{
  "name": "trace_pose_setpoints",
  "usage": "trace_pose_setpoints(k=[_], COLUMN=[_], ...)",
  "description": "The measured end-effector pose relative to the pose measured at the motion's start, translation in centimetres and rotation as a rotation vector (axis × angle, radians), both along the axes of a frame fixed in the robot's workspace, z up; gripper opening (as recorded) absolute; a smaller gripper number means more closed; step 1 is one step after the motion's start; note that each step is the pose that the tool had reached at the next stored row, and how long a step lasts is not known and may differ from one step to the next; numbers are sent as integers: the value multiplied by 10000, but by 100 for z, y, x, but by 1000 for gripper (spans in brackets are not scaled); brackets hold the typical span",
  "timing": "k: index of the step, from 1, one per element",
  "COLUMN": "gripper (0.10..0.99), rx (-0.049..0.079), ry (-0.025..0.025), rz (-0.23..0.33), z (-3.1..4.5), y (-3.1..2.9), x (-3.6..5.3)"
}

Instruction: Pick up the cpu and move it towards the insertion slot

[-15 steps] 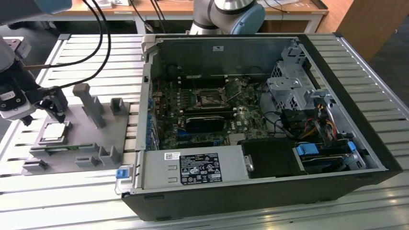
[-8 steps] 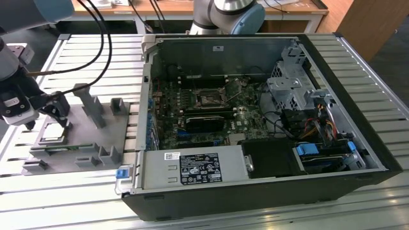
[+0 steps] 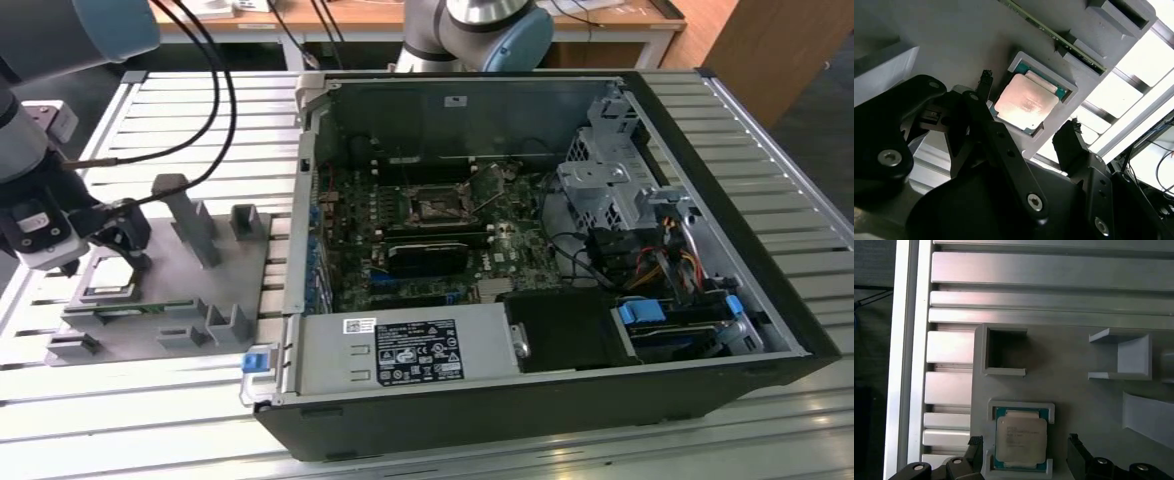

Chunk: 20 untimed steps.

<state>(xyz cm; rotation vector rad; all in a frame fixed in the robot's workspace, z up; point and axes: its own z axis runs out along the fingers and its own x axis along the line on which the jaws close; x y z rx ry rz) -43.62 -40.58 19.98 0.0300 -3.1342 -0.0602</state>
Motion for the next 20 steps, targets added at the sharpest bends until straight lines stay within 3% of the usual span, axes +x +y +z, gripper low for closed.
trace_pose_setpoints(k=[13,15,16,20], gripper=[761,749,678,678], rx=[1,2,7,41], ry=[0,3,2,-1], rz=[158,166,172,193], z=[-135,-139,-141,-147], y=[0,0,0,0], x=[-5,-6,-6,-18])
